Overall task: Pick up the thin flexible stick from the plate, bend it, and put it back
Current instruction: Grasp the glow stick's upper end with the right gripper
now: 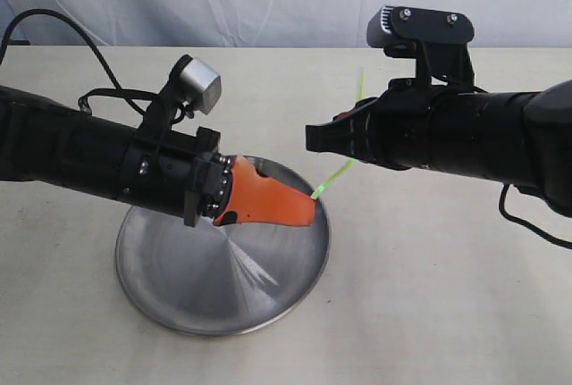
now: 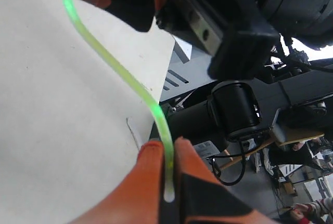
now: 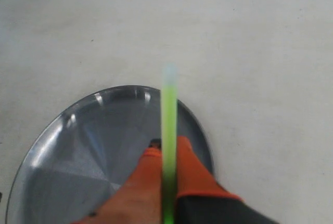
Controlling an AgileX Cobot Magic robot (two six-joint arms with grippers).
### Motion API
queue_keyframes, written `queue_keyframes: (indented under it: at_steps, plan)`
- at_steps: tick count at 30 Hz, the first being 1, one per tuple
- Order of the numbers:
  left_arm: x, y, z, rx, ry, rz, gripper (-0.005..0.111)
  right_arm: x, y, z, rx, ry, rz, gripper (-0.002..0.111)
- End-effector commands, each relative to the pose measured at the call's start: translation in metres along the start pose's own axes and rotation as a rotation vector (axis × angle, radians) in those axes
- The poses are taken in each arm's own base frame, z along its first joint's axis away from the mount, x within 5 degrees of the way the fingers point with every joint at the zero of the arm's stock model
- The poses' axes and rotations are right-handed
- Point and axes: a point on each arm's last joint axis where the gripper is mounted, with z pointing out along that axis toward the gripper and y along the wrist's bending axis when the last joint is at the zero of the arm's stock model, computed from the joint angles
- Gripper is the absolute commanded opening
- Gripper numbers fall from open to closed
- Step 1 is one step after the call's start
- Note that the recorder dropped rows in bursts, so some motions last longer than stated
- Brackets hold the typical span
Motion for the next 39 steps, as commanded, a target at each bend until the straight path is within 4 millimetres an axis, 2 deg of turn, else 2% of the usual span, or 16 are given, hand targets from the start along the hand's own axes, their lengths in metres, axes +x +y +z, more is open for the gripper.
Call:
queue_keyframes:
  at_steps: [1, 17, 39]
  plan:
    - [-0.014, -0.007, -0.001, 0.032, -0.102, -0.003, 0.0, 0.007, 0.004, 0.004, -0.034, 0.037, -0.036, -0.001]
    - [-0.014, -0.006, -0.002, 0.027, -0.107, 0.018, 0.0, 0.007, 0.005, 0.004, -0.049, 0.044, -0.018, -0.001]
    - [-0.016, -0.011, -0.006, 0.019, -0.12, 0.172, 0.0, 0.007, 0.016, 0.002, -0.159, 0.07, 0.303, -0.001]
